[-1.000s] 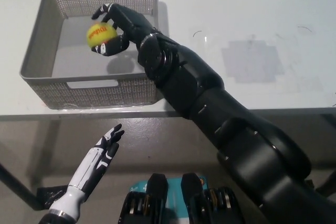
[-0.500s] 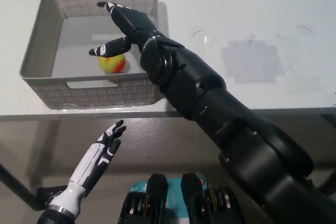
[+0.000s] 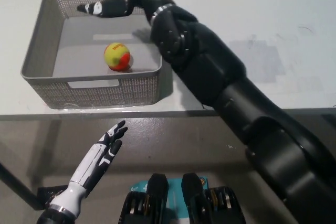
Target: Use the right hand to pick up a tennis ball and put it into a container on the left side
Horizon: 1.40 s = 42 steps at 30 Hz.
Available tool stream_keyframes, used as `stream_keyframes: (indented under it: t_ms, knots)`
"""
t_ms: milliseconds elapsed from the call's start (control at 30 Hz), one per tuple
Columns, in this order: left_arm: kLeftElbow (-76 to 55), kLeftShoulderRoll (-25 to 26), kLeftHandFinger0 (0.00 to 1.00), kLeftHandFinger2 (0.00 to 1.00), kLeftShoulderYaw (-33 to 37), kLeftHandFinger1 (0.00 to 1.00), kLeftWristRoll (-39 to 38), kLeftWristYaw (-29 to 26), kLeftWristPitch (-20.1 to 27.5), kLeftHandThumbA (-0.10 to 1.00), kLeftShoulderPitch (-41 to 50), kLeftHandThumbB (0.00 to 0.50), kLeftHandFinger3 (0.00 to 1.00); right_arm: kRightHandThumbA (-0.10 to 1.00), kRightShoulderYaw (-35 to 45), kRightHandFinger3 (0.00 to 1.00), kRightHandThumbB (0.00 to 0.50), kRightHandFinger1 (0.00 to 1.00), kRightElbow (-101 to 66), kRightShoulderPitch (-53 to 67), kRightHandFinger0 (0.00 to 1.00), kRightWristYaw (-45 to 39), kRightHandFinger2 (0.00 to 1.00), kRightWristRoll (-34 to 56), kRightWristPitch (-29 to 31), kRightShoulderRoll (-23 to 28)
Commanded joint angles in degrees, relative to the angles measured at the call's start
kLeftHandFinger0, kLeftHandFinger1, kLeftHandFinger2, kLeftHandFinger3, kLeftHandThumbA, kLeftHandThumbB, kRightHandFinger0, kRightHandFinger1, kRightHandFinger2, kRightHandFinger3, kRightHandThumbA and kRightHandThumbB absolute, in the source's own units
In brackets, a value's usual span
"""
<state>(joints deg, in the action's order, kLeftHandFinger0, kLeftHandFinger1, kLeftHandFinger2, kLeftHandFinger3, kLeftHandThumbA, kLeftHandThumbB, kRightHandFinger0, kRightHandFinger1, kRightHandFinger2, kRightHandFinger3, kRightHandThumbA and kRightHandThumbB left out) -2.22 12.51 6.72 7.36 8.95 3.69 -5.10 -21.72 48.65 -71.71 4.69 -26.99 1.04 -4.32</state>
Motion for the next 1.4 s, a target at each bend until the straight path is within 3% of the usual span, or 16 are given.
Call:
stream_keyframes:
  t_ms: [0,67,100,167,233,367,500,567,633,667,833,1033,1233,1367]
  knots:
    - [-2.25,1.32,1.0,1.0,-0.19,1.0,-0.62,1.43,-0.01,1.0,-0.17,0.178,1.0,1.0,7.8,1.0,0.404,1.0,-25.51,5.29,1.0,-0.91,1.0,3.39,-3.27,6.79]
    - [-2.78,1.46,1.0,1.0,-0.08,1.0,-0.57,1.52,0.46,1.0,0.86,0.157,1.0,1.0,11.69,1.0,0.372,1.0,-36.28,10.62,1.0,-2.69,1.0,7.41,-3.33,9.01]
    - [-2.86,1.51,1.0,1.0,-0.03,1.0,-0.22,1.39,0.65,1.0,1.0,0.158,1.0,1.0,12.99,1.0,0.393,1.0,-39.57,12.3,1.0,-3.26,1.0,8.41,-4.76,9.48]
    - [-3.02,1.18,1.0,1.0,-0.11,1.0,-0.2,1.08,0.58,1.0,1.65,0.186,1.0,1.0,16.23,1.0,0.355,1.0,-48.76,18.42,1.0,-3.92,1.0,11.25,-6.09,11.27]
    - [-3.04,1.21,1.0,1.0,-0.1,1.0,0.28,0.86,0.79,1.0,1.83,0.181,1.0,1.0,19.01,1.0,0.308,1.0,-56.2,25.29,1.0,-3.88,1.0,14.52,-4.88,12.97]
    - [-2.83,1.11,1.0,1.0,-0.08,1.0,0.33,0.82,0.83,1.0,1.85,0.182,1.0,1.0,22.68,1.0,0.327,1.0,-63.43,33.74,1.0,-4.38,1.0,25.99,-3.86,11.71]
    - [-2.35,0.95,1.0,1.0,0.02,1.0,0.63,0.53,1.58,1.0,2.69,0.172,1.0,1.0,22.44,1.0,0.263,1.0,-70.88,45.28,1.0,-4.87,1.0,31.99,-1.62,11.83]
    - [-2.21,0.6,1.0,1.0,-0.11,1.0,0.12,0.47,1.54,1.0,2.9,0.169,1.0,1.0,21.97,1.0,0.248,1.0,-71.46,49.22,1.0,-5.32,1.0,33.22,0.24,12.18]
    - [-1.93,0.66,1.0,1.0,0.1,1.0,0.72,0.36,1.68,1.0,3.09,0.178,1.0,1.0,20.79,1.0,0.248,1.0,-68.03,53.74,1.0,-5.6,1.0,32.85,6.64,12.35]
    - [-1.75,0.59,1.0,1.0,0.14,1.0,0.49,0.45,1.85,1.0,3.08,0.172,1.0,1.0,20.59,1.0,0.276,1.0,-67.6,56.11,1.0,-5.89,1.0,33.3,6.98,12.09]
    - [-0.9,0.35,1.0,1.0,-0.01,1.0,0.04,0.31,2.61,1.0,3.12,0.191,1.0,1.0,19.08,1.0,0.235,1.0,-63.95,64.03,1.0,-6.94,1.0,31.43,10.31,11.54]
    - [-0.38,0.09,1.0,1.0,0.07,1.0,0.07,0.22,2.74,1.0,3.88,0.183,1.0,1.0,18.4,1.0,0.169,1.0,-59.55,72.83,1.0,-8.7,1.0,31.42,13.33,11.76]
    - [-0.22,-0.11,1.0,1.0,-0.01,1.0,-0.25,0.1,3.67,1.0,5.34,0.183,1.0,1.0,17.49,1.0,0.178,1.0,-55.94,76.27,1.0,-11.42,1.0,33.33,13.65,12.12]
    - [-0.01,-0.69,1.0,1.0,-0.17,1.0,-0.2,-0.49,4.27,1.0,6.33,0.183,1.0,1.0,16.69,1.0,0.152,1.0,-52.48,77.08,1.0,-12.19,1.0,32.89,13.62,11.53]
